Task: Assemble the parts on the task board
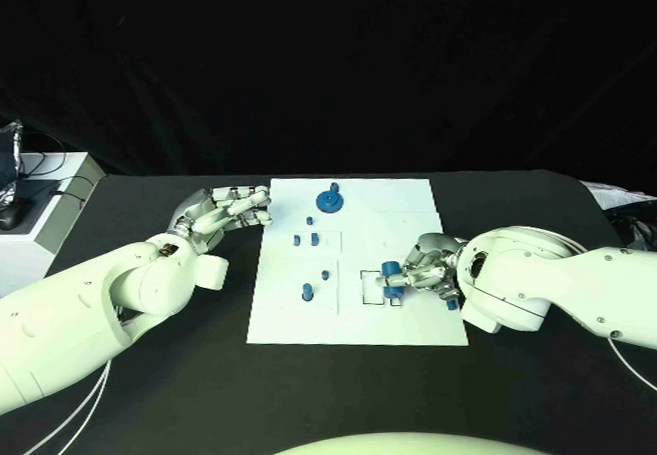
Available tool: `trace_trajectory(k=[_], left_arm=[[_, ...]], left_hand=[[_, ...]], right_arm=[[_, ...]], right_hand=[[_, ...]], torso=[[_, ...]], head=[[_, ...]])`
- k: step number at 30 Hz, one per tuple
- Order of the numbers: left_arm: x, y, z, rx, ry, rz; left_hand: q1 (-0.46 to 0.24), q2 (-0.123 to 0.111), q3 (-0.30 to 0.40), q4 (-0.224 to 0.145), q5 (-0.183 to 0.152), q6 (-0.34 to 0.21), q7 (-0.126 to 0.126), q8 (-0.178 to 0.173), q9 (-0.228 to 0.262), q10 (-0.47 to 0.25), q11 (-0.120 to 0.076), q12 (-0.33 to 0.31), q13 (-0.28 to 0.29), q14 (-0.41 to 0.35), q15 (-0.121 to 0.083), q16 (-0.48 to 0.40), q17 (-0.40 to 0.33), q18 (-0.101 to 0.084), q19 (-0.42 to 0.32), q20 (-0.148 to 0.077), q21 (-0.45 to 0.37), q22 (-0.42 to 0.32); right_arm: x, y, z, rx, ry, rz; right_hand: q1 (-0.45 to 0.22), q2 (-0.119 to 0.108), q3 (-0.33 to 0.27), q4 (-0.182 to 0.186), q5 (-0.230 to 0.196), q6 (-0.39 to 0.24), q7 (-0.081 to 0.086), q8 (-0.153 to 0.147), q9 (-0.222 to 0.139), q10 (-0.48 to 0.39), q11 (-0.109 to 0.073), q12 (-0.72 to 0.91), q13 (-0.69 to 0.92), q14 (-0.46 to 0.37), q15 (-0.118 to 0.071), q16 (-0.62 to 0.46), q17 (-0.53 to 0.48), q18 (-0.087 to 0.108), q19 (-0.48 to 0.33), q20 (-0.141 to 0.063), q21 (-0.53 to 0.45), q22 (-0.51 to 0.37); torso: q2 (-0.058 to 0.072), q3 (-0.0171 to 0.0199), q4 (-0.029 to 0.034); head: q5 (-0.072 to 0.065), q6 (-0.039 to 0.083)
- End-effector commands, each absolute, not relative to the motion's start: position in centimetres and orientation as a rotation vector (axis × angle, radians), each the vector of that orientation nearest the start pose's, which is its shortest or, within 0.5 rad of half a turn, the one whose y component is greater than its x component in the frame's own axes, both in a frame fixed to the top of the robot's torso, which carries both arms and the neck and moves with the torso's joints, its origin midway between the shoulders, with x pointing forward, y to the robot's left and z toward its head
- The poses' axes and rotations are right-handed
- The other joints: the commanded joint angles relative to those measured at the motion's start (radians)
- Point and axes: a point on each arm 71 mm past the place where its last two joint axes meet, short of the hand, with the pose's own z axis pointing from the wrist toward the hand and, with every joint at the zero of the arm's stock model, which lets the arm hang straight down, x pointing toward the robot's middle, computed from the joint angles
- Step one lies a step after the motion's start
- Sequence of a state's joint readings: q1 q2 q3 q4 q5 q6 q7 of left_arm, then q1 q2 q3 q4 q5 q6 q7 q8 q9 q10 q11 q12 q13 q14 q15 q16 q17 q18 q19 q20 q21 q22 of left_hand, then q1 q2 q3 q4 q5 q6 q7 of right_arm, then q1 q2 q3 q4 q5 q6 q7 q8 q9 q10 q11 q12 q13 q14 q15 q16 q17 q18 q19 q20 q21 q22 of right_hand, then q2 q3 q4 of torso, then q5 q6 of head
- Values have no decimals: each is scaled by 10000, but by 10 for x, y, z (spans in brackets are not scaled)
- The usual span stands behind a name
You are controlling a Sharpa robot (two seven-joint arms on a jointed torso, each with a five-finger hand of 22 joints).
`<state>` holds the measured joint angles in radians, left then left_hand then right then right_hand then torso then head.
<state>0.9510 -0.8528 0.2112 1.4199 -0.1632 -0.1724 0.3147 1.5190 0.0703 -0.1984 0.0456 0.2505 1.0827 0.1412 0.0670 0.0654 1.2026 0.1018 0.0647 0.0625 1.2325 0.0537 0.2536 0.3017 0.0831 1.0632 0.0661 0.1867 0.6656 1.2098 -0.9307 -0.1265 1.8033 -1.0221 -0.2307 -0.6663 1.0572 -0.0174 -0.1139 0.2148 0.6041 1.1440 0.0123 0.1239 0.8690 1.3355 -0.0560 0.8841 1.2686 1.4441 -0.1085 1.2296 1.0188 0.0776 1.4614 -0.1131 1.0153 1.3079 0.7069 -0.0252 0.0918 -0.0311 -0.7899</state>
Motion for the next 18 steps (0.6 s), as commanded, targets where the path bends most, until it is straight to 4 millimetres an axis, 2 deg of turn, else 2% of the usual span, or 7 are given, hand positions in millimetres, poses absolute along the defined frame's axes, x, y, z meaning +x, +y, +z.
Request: trace_trajectory(k=[1,10,14,18], left_arm=[[489,242,-220,-11477,14617,-15671],[489,243,-220,-11477,14639,-15668],[489,244,-220,-11479,14649,-15660],[488,244,-220,-11481,14653,-15651]], left_hand=[[-9,39,-22,0,-26,42,27,-18,-10,-24,-16,-16,-9,-74,-5,-25,-14,-74,-49,-11,39,-15],[-18,41,-27,3,-30,43,26,-17,-10,-29,-14,-15,-9,-78,-2,-26,-16,-76,-55,-10,43,-17],[-30,41,-38,11,-28,40,30,-17,-10,-34,-12,-16,-9,-82,1,-29,-18,-77,-59,-8,42,-24],[-30,41,-38,11,-28,40,30,-17,-10,-34,-12,-16,-9,-82,1,-29,-18,-77,-59,-8,42,-24]], right_arm=[[417,-189,-226,3891,21960,4407],[417,-176,-238,3547,21911,4385],[418,-174,-239,3455,21819,4357],[419,-172,-239,3384,21701,4357]], right_hand=[[-80,40,2017,-2062,-26,51,8,28,-6,39,-5,-51,-19,25,-23,-39,-5,-43,674,-111,-14,1330],[-96,-10,1951,-2071,-67,45,14,32,-6,25,1,-68,-32,25,-17,-52,-11,-42,671,-106,-16,1331],[-106,-19,1929,-2063,-88,48,14,34,-7,27,1,-62,-31,25,-17,-56,-16,-41,670,-105,-20,1330],[-104,-25,1876,-2043,-130,45,19,33,-15,17,4,-68,-40,25,-15,-65,-14,-40,673,-102,-17,1332]], torso=[[5,0,9],[6,6,21],[7,-6,11],[13,0,-5]], head=[[-7,3],[32,-22],[46,-21],[70,-16]])
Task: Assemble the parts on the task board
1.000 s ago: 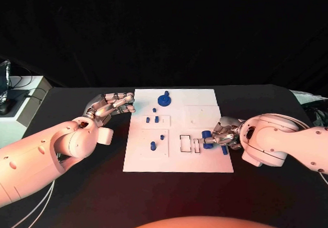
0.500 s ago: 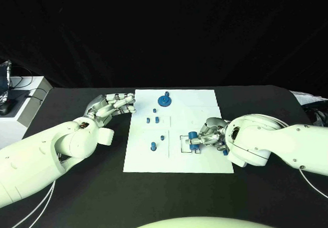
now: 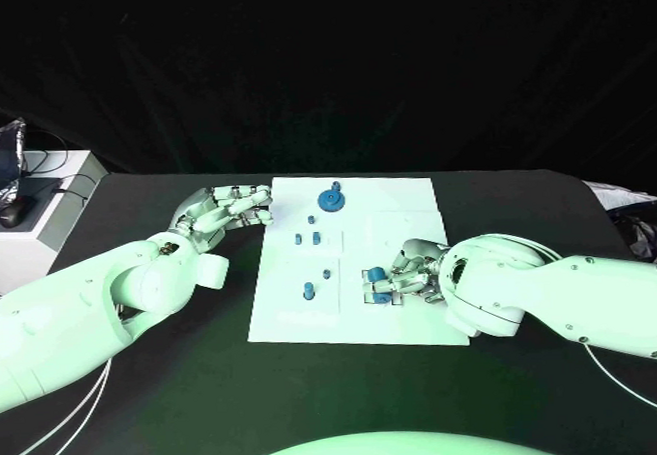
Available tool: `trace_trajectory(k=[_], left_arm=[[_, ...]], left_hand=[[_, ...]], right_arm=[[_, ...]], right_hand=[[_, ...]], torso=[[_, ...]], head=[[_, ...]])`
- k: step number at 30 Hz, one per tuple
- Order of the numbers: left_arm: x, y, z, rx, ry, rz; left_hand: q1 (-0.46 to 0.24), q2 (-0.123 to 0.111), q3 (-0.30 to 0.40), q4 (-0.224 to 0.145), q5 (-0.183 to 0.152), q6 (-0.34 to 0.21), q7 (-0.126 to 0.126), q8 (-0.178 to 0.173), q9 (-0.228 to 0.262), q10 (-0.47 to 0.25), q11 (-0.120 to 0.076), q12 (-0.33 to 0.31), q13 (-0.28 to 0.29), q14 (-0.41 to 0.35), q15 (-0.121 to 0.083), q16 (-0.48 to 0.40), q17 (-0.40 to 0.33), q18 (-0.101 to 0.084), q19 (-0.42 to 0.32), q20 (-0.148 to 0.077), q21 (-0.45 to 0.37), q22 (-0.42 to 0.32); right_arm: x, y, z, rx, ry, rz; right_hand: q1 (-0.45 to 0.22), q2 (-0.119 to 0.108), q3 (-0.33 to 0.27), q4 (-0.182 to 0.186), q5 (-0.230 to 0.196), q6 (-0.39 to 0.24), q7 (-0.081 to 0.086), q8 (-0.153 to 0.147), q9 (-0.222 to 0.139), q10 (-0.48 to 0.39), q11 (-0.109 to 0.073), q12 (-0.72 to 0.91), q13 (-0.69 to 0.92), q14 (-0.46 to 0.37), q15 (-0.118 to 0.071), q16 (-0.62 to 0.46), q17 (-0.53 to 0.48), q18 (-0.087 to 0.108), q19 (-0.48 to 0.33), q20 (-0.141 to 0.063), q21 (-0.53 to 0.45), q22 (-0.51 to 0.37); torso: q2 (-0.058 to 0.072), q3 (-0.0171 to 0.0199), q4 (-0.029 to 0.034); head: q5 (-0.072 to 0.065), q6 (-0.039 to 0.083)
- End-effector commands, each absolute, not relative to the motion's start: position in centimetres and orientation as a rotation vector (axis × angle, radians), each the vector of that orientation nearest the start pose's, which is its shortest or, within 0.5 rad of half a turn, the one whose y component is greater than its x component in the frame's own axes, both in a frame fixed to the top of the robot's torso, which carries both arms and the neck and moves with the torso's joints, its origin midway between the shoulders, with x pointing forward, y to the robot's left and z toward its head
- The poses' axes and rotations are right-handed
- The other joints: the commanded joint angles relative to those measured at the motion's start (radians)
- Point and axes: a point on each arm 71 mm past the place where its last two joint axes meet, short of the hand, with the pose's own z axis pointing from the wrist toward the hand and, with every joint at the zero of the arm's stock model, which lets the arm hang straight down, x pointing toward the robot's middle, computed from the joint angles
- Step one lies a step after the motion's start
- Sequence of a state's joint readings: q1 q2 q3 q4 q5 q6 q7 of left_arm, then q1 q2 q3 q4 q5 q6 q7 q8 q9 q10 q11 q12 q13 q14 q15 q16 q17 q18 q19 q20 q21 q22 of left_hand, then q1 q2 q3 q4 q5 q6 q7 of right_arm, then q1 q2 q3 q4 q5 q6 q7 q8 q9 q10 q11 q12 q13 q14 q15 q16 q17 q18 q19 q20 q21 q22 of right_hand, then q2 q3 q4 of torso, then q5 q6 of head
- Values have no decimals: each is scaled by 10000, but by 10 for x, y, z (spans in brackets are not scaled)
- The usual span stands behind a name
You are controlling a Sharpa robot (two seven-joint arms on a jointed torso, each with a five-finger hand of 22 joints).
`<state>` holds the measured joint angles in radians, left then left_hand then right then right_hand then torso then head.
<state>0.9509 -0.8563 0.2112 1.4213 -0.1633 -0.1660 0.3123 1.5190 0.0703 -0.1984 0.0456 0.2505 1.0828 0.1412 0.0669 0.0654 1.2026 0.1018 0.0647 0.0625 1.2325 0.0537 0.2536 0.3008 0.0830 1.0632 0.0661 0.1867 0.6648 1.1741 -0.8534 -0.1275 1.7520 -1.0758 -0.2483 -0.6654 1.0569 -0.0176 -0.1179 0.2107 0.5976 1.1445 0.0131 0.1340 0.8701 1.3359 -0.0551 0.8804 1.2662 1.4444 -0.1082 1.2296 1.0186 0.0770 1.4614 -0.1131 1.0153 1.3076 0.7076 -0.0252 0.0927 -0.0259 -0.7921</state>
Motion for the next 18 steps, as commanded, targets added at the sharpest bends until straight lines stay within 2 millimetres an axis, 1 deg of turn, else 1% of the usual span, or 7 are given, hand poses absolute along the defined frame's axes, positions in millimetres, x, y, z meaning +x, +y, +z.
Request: trace_trajectory(k=[1,8,12,18], left_arm=[[488,244,-220,-11480,14655,-15651],[488,245,-220,-11482,14657,-15632],[488,246,-220,-11484,14658,-15616],[488,247,-220,-11488,14676,-15609]], left_hand=[[-30,41,-38,11,-28,40,30,-17,-10,-34,-12,-16,-9,-82,1,-29,-9,-77,-59,-8,42,-16],[-36,43,-49,19,-28,36,31,-17,-10,-32,-11,-13,-7,-82,2,-30,-11,-77,-59,-5,41,-26],[-36,43,-49,19,-28,36,31,-17,-10,-32,-11,-13,-7,-82,2,-30,-11,-77,-59,-5,41,-26],[-36,43,-49,19,-28,36,31,-17,-10,-32,-11,-13,-7,-82,2,-30,-11,-77,-59,-5,41,-26]], right_arm=[[419,-172,-239,3362,21655,4358],[421,-169,-238,3209,21447,4364],[421,-169,-238,3212,21366,4410],[421,-167,-238,3187,21321,4480]], right_hand=[[-113,-31,1899,-1991,-78,41,12,-67,-27,11,-2,-36,-20,24,-17,-64,-10,-33,672,-101,-20,1333],[-137,-25,1849,-1931,-160,44,14,-65,-31,19,0,-16,-18,28,-16,-59,4,-32,673,-100,-16,1334],[-110,-13,1844,-1920,-157,42,10,-64,-32,15,-2,-20,-23,26,-16,-64,0,-32,674,-98,-17,1334],[-118,-20,1814,-1885,-166,46,12,-60,-34,20,0,-2,-21,29,-15,-56,19,-36,678,-98,20,1344]], torso=[[5,-1,-9],[4,2,-6],[6,1,-14],[4,5,-8]], head=[[18,5],[34,9],[38,5],[49,-6]])
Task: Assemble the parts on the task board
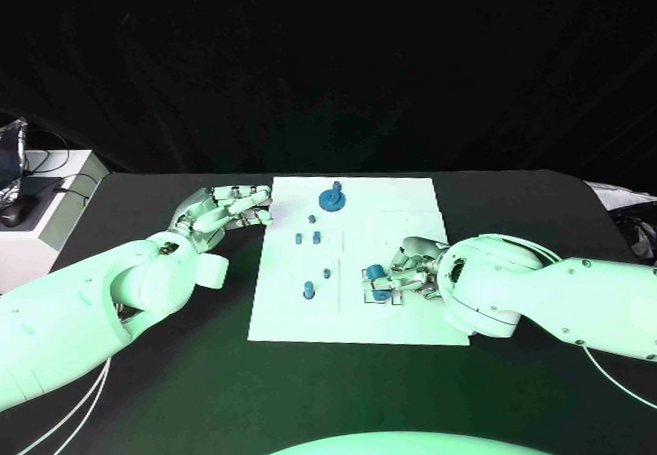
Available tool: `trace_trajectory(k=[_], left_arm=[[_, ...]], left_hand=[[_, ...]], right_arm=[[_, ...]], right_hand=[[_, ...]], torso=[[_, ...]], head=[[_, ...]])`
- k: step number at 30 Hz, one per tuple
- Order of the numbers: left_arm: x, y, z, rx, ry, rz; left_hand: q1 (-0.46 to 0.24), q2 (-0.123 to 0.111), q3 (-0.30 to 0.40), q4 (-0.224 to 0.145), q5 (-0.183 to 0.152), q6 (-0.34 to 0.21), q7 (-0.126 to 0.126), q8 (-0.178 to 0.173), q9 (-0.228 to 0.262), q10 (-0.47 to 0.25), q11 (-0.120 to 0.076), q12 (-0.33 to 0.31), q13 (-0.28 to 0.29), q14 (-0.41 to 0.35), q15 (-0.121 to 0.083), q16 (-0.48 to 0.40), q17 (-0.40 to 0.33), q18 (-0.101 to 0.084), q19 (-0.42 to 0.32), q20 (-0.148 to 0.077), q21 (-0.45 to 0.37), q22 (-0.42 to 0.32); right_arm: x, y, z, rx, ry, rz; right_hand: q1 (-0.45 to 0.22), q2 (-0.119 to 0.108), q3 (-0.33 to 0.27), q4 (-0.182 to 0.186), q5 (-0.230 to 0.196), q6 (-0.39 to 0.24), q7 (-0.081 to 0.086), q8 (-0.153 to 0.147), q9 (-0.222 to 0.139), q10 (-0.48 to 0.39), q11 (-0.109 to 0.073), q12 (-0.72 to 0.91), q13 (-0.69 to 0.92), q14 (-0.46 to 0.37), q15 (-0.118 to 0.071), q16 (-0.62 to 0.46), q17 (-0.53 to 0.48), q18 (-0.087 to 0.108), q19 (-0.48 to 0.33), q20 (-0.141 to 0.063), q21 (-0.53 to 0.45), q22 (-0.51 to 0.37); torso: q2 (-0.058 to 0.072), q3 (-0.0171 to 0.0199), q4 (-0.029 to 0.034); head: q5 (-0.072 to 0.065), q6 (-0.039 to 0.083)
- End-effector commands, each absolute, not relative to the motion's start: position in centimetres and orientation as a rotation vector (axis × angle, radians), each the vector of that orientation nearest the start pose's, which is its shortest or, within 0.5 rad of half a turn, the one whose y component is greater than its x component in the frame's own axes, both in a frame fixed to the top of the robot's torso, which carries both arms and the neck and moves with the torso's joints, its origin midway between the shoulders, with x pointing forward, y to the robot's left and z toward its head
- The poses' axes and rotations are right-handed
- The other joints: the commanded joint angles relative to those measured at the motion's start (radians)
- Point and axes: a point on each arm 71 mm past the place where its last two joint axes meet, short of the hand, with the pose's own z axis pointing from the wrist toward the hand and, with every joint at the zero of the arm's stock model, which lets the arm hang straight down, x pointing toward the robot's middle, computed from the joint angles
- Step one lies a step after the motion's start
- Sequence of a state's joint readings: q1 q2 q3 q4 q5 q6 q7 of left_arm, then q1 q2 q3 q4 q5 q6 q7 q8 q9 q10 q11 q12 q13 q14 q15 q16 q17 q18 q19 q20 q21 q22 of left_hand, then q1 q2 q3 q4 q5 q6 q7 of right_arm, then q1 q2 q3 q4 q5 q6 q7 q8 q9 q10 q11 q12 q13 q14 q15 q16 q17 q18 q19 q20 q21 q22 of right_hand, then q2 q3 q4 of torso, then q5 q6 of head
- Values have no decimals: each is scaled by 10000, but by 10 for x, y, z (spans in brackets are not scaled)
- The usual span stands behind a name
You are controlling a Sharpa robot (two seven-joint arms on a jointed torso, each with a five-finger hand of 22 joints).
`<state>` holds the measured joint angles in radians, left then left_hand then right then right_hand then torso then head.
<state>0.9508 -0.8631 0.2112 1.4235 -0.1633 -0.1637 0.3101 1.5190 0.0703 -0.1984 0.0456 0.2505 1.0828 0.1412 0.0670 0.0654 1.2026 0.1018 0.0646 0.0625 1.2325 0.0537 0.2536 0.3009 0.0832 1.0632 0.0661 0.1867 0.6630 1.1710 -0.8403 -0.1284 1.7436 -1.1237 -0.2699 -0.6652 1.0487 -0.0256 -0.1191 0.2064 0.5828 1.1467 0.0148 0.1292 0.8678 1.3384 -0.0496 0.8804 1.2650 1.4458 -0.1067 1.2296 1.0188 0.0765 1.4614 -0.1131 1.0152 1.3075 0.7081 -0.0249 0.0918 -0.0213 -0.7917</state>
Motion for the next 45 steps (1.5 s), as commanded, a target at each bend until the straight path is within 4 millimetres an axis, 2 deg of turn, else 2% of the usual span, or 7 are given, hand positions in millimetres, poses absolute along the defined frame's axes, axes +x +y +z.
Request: trace_trajectory(k=[1,9,15,18,24,39,45], left_arm=[[488,247,-220,-11488,14680,-15611],[488,247,-220,-11491,14694,-15605],[487,248,-220,-11501,14699,-15576],[487,248,-220,-11506,14700,-15563],[487,249,-220,-11510,14704,-15551],[488,249,-220,-11519,14699,-15527],[488,250,-220,-11522,14701,-15518]], left_hand=[[-36,43,-49,19,-28,36,31,-17,-10,-32,-11,-13,-7,-82,2,-30,-12,-78,-59,-6,41,-9],[-47,45,-67,34,-28,33,33,-16,-10,-39,-7,-14,-8,-84,5,-32,-15,-78,-57,-3,38,-27],[-52,49,-70,41,-27,30,37,-17,-10,-41,-6,-14,-8,-82,5,-32,-16,-78,-57,-2,36,-31],[-54,48,-77,48,-32,28,37,-17,-10,-48,-4,-15,-8,-91,10,-37,-19,-79,-58,1,32,-39],[-59,38,-85,51,-36,14,46,-21,-11,-64,3,-17,-8,-96,13,-40,-22,-81,-63,3,28,-44],[-59,38,-85,51,-36,14,46,-21,-11,-64,3,-17,-8,-96,13,-40,-22,-81,-63,3,28,-44],[-59,38,-85,51,-36,14,46,-21,-11,-64,3,-17,-8,-96,13,-40,-22,-81,-63,3,28,-44]], right_arm=[[421,-167,-238,3175,21337,4478],[423,-166,-240,3127,21474,4387],[423,-165,-242,3170,21472,4400],[423,-165,-242,3169,21414,4432],[423,-165,-243,3158,21352,4490],[420,-169,-240,3123,21044,4761],[416,-174,-237,3302,20895,5265]], right_hand=[[-37,60,1824,-1839,-22,24,-5,-12,-11,-5,-56,-2,-9,14,-30,-56,17,-31,678,-98,21,1346],[-154,13,1681,-1653,-381,36,9,-18,-33,-19,-42,-28,-33,10,-16,-70,14,-27,672,-90,-3,1340],[-592,-923,1675,-274,-3052,90,57,-65,-118,-30,26,-66,-72,11,22,-84,24,-9,669,-47,-21,1338],[-580,-747,268,266,-3291,68,77,-94,-143,-41,44,-66,-90,11,28,-93,39,2,672,-34,-17,1340],[-1248,-1202,159,862,-4364,78,90,-98,-162,-46,32,-62,-105,13,39,-85,72,-4,672,-31,39,1354],[-1007,-700,-2,781,-3984,100,73,-47,-135,-7,4,-3,-101,28,31,-59,126,-12,675,-43,125,1366],[-330,-284,-219,-85,-3741,137,21,96,-15,46,-18,113,-50,40,-6,-19,174,-23,683,-63,212,1382]], torso=[[-3,2,-3],[-4,-2,-5],[-2,-3,1],[-7,-4,-1],[-2,-1,-5],[-5,4,-4],[-3,9,-3]], head=[[12,-7],[12,0],[10,-8],[10,-5],[13,-7],[2,4],[17,9]])
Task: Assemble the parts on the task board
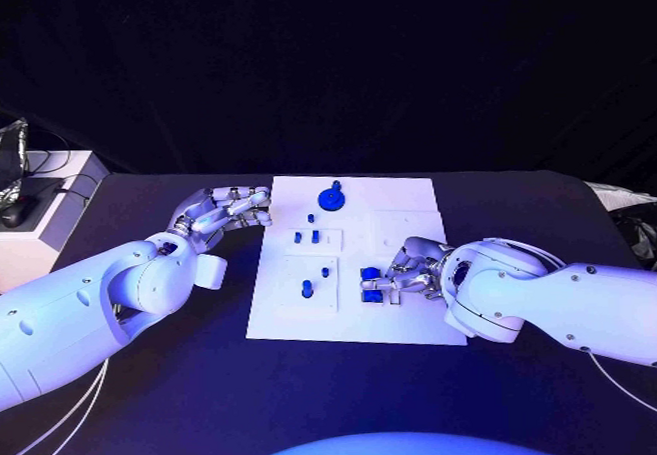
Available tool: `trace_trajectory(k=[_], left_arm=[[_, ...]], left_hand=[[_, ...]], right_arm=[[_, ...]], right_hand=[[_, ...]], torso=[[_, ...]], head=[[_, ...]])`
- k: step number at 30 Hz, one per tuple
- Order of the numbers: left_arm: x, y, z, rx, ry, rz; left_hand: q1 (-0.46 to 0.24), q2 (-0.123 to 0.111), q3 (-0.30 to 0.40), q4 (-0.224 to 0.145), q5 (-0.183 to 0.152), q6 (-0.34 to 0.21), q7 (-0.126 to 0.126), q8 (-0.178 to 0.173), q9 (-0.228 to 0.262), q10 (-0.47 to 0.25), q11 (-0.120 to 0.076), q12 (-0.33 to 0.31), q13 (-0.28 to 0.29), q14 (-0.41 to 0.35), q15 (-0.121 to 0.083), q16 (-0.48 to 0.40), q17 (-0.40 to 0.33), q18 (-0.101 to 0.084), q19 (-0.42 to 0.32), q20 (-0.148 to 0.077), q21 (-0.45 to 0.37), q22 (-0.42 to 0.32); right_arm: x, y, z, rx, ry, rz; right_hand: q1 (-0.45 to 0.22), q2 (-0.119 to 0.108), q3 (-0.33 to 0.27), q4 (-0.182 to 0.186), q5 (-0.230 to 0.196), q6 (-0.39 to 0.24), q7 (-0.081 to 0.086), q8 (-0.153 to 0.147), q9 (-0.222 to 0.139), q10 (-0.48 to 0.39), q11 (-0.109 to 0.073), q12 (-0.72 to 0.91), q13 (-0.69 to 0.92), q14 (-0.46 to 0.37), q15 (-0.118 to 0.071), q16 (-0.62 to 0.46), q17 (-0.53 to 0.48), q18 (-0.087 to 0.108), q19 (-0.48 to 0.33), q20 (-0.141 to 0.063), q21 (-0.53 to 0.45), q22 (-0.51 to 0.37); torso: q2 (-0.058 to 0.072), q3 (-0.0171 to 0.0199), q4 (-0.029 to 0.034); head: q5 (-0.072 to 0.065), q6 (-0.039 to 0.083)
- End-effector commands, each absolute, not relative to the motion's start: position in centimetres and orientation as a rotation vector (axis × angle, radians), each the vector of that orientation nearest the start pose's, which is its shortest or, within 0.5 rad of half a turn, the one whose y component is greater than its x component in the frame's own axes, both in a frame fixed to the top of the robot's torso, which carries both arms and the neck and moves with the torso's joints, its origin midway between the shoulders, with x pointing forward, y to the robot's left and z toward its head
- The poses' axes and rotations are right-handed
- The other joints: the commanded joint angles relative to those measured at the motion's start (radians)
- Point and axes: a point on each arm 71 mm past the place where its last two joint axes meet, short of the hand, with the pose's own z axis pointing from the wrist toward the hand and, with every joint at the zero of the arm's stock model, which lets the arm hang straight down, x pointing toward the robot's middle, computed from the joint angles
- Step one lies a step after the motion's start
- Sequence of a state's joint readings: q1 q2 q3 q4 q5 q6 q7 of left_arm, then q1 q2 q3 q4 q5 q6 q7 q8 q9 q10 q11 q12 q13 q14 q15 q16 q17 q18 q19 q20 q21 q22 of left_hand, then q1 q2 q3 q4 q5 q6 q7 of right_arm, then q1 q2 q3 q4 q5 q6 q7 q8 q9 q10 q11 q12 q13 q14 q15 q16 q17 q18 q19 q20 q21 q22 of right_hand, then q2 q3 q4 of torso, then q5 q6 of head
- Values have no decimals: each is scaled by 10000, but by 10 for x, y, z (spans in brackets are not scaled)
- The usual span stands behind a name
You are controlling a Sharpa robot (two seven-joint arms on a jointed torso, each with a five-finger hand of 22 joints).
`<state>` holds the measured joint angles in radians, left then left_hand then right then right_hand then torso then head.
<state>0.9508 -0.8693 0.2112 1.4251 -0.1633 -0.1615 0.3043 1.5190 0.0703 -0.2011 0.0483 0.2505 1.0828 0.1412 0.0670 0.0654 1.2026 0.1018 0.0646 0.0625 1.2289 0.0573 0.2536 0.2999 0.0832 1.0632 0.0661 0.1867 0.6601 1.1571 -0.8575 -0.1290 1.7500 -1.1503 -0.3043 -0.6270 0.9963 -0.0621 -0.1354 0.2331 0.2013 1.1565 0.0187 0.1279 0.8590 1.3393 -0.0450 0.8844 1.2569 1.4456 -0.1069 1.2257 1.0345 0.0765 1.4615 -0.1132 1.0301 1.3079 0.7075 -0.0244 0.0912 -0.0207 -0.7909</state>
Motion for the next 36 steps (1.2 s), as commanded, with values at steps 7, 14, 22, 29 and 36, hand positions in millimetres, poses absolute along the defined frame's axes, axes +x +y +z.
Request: trace_trajectory(k=[7,14,22,29,36], left_arm=[[488,250,-220,-11537,14727,-15504],[488,250,-221,-11547,14754,-15505],[488,250,-221,-11560,14767,-15492],[488,250,-221,-11561,14770,-15498],[487,250,-221,-11560,14767,-15497]], left_hand=[[-50,59,-73,40,-37,2,46,-16,-10,-78,7,-13,-7,-63,-18,-44,-25,-79,-57,10,16,-50],[-56,56,-80,47,-36,1,44,-17,-10,-77,6,-12,-6,-60,-20,-41,-26,-76,-49,8,18,-55],[-56,56,-80,47,-36,1,44,-17,-10,-77,6,-12,-6,-60,-20,-41,-26,-76,-49,8,18,-55],[-56,56,-80,47,-36,1,44,-17,-10,-77,6,-12,-6,-60,-20,-41,-26,-76,-49,8,18,-55],[-56,56,-80,47,-36,1,44,-17,-10,-77,6,-12,-6,-60,-20,-41,-26,-76,-49,8,18,-55]], right_arm=[[413,-180,-236,3444,20925,5682],[411,-183,-237,3334,21305,5842],[410,-185,-238,3295,21406,5828],[412,-186,-238,3343,21241,5540],[415,-184,-240,3478,21117,5303]], right_hand=[[617,239,125,-1340,-167,-12,-25,239,162,47,-63,117,48,34,-2,36,41,-38,677,-70,131,1388],[950,-359,963,-1390,-427,40,-18,238,130,47,-62,130,57,36,4,44,77,-40,667,-62,164,1394],[1062,-386,1009,-1392,-415,60,-25,261,149,55,-72,141,62,39,1,51,96,-44,669,-65,190,1400],[1086,104,727,-1903,-249,32,-32,320,220,68,-70,144,60,48,-17,52,126,-46,672,-68,204,1400],[1174,696,481,-2285,562,35,-72,331,211,75,-103,140,61,49,-27,44,130,-54,670,-89,211,1401]], torso=[[0,-3,-9],[0,-1,5],[0,-4,-1],[1,-10,-3],[-7,-10,1]], head=[[22,0],[16,-19],[28,-30],[14,-44],[25,-77]])
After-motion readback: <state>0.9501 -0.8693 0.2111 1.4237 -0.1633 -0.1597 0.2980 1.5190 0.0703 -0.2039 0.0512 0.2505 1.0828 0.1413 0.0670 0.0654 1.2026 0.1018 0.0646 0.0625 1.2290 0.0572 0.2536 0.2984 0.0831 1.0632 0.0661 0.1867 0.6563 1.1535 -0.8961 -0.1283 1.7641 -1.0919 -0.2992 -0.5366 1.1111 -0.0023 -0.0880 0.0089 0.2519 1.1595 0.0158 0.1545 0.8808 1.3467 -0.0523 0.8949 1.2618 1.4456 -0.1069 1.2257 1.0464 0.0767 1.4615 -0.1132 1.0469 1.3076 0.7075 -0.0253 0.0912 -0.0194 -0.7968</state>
